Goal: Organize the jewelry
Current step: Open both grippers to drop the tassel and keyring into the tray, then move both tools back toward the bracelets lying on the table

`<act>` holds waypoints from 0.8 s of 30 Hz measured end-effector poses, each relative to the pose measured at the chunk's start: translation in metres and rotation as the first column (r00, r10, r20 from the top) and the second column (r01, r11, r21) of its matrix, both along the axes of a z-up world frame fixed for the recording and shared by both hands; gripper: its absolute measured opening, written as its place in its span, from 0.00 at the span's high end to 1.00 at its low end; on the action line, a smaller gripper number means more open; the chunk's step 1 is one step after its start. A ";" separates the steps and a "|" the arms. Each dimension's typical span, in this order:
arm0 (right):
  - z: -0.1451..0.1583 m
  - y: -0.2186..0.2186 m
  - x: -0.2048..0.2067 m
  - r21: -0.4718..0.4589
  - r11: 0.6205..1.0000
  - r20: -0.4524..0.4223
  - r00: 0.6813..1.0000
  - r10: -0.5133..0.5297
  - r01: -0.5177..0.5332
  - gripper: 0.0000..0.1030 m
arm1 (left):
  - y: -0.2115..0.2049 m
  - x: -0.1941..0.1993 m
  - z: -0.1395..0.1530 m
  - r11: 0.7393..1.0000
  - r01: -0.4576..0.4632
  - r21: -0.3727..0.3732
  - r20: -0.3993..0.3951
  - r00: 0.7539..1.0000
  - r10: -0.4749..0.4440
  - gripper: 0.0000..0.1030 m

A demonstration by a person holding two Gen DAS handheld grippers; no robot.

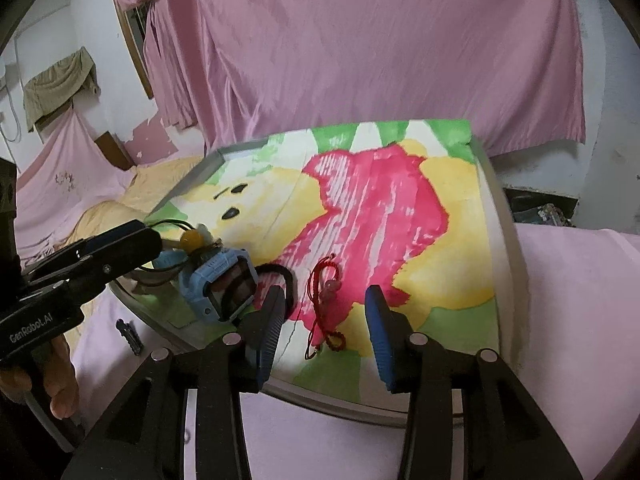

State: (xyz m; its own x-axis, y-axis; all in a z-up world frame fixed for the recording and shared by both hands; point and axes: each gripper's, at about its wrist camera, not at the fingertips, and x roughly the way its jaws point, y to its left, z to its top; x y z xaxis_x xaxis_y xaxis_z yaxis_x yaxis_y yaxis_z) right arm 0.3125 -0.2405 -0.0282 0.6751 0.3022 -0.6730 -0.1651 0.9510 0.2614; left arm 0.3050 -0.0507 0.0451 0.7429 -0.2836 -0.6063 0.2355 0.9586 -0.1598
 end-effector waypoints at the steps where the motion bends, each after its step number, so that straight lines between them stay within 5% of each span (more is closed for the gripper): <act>1: 0.002 -0.001 -0.002 0.002 1.000 0.011 1.000 -0.003 0.003 0.64 | 0.002 -0.002 0.001 1.000 -0.003 -0.004 0.007 1.000 0.003 0.54; 5: 0.014 -0.005 -0.018 0.013 1.000 0.087 0.996 -0.029 0.028 0.45 | 0.011 -0.017 0.011 0.999 -0.034 -0.033 0.075 0.996 0.037 0.27; 14: 0.039 -0.010 -0.060 0.038 0.994 0.262 0.959 -0.108 0.102 0.22 | 0.037 -0.057 0.027 0.991 -0.108 -0.081 0.230 0.965 0.123 0.01; 18: 0.047 -0.009 -0.081 0.054 0.992 0.334 0.935 -0.123 0.111 0.10 | 0.044 -0.075 0.030 0.989 -0.135 -0.063 0.288 0.946 0.148 0.01; 24: 0.058 0.001 -0.112 0.047 0.993 0.443 0.889 -0.115 0.104 0.10 | 0.054 -0.095 0.028 0.986 -0.156 -0.053 0.338 0.927 0.165 0.01</act>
